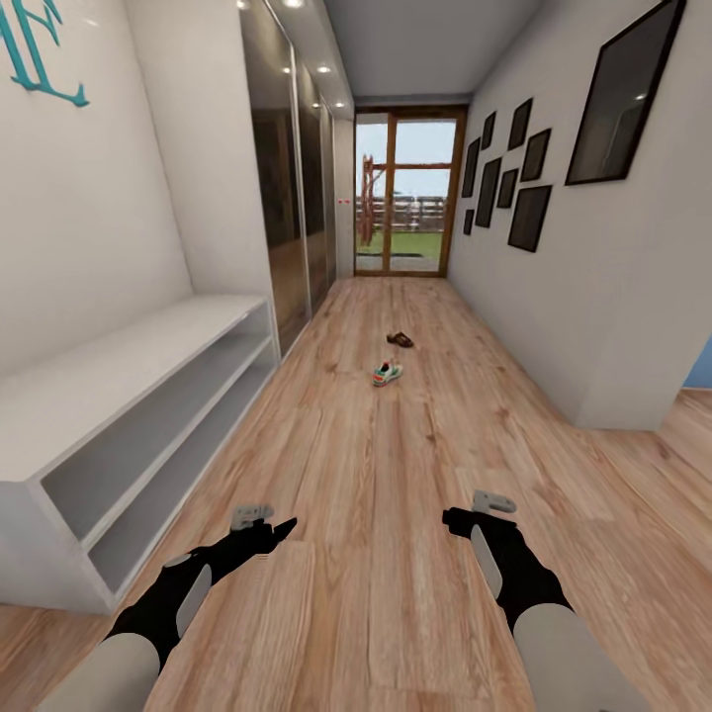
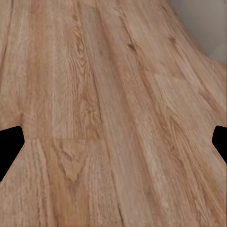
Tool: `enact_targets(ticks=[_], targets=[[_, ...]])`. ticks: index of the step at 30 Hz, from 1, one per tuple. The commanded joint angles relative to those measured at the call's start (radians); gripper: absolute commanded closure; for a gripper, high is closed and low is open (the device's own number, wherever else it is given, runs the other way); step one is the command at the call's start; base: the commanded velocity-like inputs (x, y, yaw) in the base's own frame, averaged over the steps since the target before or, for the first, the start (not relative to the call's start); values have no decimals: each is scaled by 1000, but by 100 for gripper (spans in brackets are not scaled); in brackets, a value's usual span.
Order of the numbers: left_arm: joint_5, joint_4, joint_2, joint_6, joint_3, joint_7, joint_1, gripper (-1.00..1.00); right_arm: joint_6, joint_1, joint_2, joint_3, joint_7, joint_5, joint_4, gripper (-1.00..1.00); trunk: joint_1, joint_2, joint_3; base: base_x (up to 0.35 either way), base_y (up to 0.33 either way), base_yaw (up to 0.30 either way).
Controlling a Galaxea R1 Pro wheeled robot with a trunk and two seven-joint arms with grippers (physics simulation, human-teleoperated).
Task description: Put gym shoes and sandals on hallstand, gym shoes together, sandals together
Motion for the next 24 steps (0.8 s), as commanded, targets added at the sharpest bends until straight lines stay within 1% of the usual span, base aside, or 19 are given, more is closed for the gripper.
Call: enact_targets(ticks=[1, 24], targets=[[10, 0, 0, 9, 2, -5, 0, -100, 5, 0, 1, -3, -2, -1, -2, -100, 0, 0, -1, 347, 0, 0], [10, 0, 0, 9, 2, -5, 0, -100, 5, 0, 1, -3, -2, -1, -2, -100, 0, 0, -1, 347, 0, 0]])
